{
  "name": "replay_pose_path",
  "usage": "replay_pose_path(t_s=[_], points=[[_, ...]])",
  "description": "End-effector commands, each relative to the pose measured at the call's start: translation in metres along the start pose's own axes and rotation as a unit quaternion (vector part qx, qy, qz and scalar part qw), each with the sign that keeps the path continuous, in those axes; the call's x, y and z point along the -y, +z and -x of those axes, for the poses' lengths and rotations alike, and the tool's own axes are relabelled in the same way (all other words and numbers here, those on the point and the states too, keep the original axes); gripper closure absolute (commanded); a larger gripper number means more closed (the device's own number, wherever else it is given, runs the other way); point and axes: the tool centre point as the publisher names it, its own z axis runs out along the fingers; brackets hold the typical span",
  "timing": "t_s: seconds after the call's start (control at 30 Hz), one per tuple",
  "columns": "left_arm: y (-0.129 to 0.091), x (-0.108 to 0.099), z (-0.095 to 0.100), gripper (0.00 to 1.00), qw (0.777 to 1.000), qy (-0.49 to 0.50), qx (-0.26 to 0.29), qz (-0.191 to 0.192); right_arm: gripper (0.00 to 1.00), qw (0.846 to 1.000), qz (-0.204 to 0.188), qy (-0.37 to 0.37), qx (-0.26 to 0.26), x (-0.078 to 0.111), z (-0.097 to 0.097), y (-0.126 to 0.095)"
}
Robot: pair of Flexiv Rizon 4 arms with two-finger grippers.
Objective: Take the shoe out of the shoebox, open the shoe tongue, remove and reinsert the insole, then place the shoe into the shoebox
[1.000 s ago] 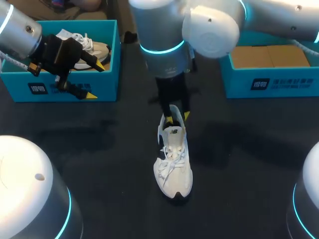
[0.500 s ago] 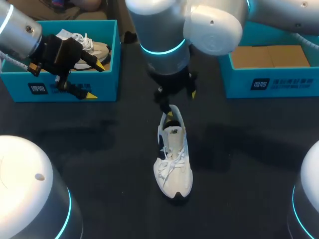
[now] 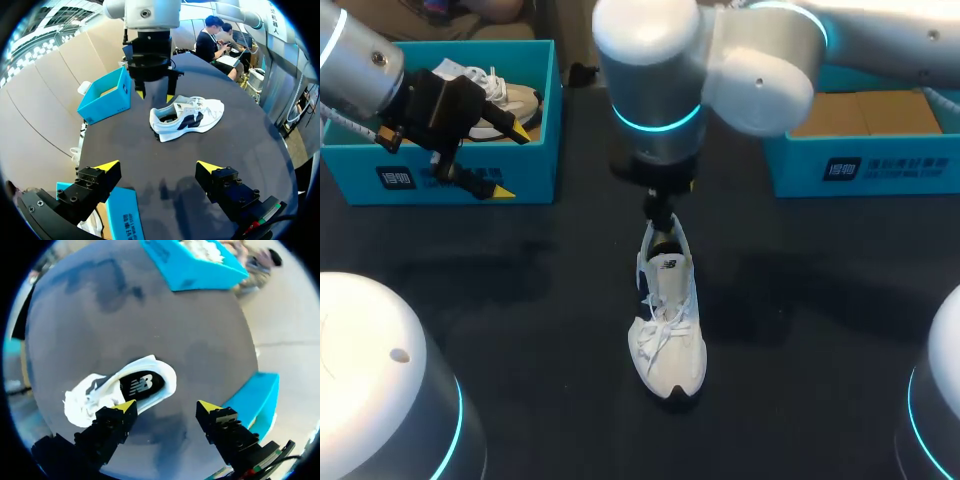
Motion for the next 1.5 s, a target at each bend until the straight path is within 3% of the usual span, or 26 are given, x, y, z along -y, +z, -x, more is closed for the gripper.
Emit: replay_pose_path(t_s=[0.03,0.67,1.03,1.23,1.33,1.37,1.4,1.5], points=[[0.000,0.000,0.000,0.00,1.000,0.000,-0.001,0.002,0.22,0.997,0.024,-0.078,-0.009,0.001,0.002,0.020],[0.000,0.000,0.000,0.00,1.000,0.000,-0.001,0.002,0.25,0.988,0.034,-0.147,-0.022,-0.030,0.017,0.057],[0.000,0.000,0.000,0.00,1.000,0.000,-0.001,0.002,0.49,0.986,0.031,-0.161,-0.036,-0.031,0.011,0.087],[0.000,0.000,0.000,0.00,1.000,0.000,-0.001,0.002,0.55,0.986,0.025,-0.164,-0.034,-0.028,0.013,0.092],[0.000,0.000,0.000,0.00,1.000,0.000,-0.001,0.002,0.73,0.986,0.023,-0.164,-0.033,-0.026,0.012,0.094],[0.000,0.000,0.000,0.00,1.000,0.000,-0.001,0.002,0.83,0.986,0.022,-0.164,-0.033,-0.025,0.012,0.094],[0.000,0.000,0.000,0.00,1.000,0.000,-0.001,0.002,1.00,0.986,0.022,-0.162,-0.031,-0.024,0.012,0.093],[0.000,0.000,0.000,0.00,1.000,0.000,-0.001,0.002,1.00,0.987,0.026,-0.158,-0.028,-0.023,0.013,0.088]])
